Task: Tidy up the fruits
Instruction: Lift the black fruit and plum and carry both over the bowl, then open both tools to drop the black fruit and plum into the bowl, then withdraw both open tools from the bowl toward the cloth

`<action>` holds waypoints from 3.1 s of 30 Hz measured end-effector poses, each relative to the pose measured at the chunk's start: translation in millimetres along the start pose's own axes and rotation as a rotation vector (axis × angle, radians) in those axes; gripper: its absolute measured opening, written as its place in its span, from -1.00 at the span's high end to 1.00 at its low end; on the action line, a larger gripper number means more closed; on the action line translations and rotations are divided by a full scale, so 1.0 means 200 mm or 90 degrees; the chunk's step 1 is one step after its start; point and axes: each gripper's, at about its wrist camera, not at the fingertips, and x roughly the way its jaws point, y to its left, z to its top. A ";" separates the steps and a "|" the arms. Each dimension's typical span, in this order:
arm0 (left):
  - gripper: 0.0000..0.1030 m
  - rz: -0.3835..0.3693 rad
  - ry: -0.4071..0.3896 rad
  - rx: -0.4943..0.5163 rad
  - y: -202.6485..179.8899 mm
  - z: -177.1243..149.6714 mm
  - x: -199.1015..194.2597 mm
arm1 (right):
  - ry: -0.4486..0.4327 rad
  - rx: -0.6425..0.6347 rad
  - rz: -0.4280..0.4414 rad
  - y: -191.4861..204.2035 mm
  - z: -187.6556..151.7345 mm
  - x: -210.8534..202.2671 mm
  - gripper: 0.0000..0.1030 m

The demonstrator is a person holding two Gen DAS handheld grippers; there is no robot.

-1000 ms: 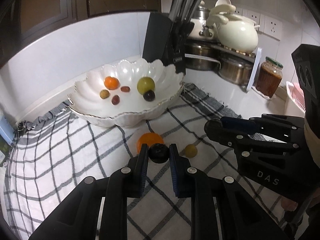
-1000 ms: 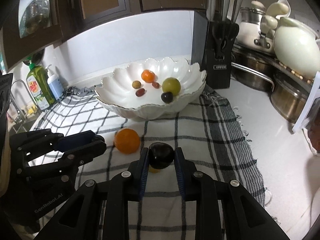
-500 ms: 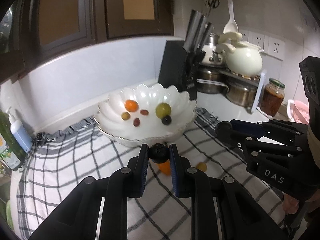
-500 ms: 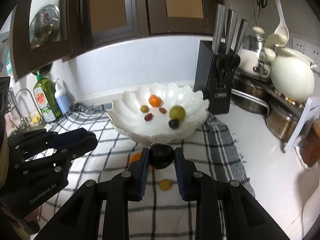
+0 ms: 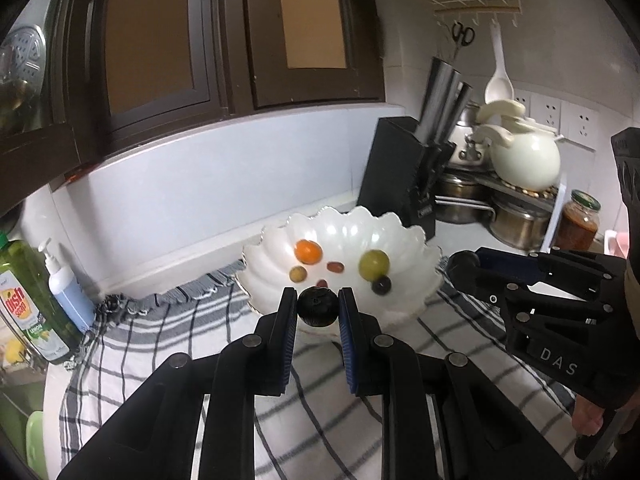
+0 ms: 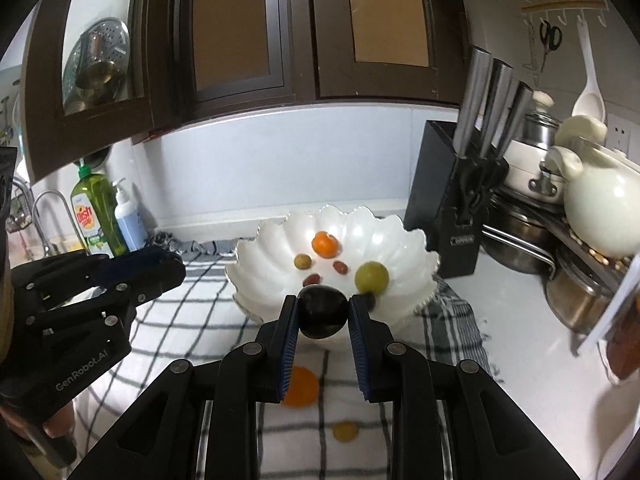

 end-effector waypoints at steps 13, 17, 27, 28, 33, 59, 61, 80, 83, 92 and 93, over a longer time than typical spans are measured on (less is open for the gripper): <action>0.58 0.022 0.005 0.014 0.12 0.14 0.23 | 0.041 0.004 0.021 -0.02 0.15 0.29 0.49; 0.58 0.013 0.016 0.018 0.15 0.17 0.33 | 0.059 0.001 0.024 -0.02 0.18 0.39 0.49; 0.58 -0.020 0.111 0.018 0.18 0.19 0.65 | 0.121 0.025 0.028 -0.09 0.21 0.64 0.49; 0.58 -0.024 0.123 0.018 0.18 0.19 0.69 | 0.125 0.024 0.026 -0.09 0.21 0.66 0.49; 0.58 -0.037 0.172 0.010 0.18 0.15 0.83 | 0.151 0.017 0.015 -0.10 0.19 0.75 0.49; -0.41 0.006 0.182 0.011 0.18 0.14 0.75 | 0.139 0.023 -0.028 -0.14 0.17 0.63 0.19; -0.48 0.007 0.172 0.008 0.18 0.15 0.69 | 0.124 0.024 -0.034 -0.14 0.18 0.58 0.19; -0.68 -0.009 0.047 0.023 0.15 0.17 0.13 | 0.022 0.010 -0.047 -0.02 0.16 0.09 0.19; -0.68 -0.019 0.034 0.023 0.13 0.16 0.06 | 0.011 0.008 -0.052 0.00 0.15 0.01 0.19; -0.68 -0.037 0.006 0.053 0.08 0.12 -0.06 | -0.007 0.014 -0.082 0.03 0.07 -0.14 0.19; -0.68 -0.040 0.005 0.055 0.08 0.11 -0.07 | -0.005 0.015 -0.084 0.03 0.06 -0.15 0.19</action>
